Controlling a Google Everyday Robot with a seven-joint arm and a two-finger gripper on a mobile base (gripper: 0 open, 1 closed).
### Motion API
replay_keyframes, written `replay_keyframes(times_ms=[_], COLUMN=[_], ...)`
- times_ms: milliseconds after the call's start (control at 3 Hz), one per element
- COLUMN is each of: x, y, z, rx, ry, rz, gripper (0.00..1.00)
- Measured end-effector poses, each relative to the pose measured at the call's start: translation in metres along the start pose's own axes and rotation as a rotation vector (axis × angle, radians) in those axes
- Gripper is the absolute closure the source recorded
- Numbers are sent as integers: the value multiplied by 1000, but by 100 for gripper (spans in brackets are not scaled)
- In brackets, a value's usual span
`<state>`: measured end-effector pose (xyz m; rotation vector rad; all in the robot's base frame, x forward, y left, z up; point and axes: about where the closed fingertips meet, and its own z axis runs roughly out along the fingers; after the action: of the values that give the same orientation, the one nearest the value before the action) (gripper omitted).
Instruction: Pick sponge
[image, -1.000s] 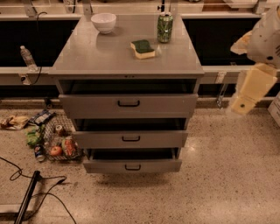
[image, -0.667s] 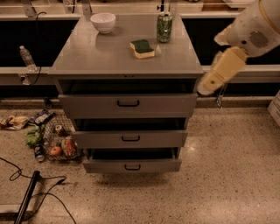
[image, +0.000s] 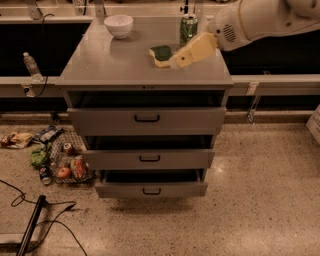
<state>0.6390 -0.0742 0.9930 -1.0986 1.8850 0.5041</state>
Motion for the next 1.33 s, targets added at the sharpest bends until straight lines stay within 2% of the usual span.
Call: replay_keyframes(times_ms=[333, 667, 1000, 1333], x=[13, 35, 22, 22], y=[-28, -63, -69, -69], z=[46, 74, 70, 86], rx=[81, 213, 238, 183], ry=[-33, -82, -117, -103], rz=[27, 131, 119, 75], gripper=[0, 0, 0, 0])
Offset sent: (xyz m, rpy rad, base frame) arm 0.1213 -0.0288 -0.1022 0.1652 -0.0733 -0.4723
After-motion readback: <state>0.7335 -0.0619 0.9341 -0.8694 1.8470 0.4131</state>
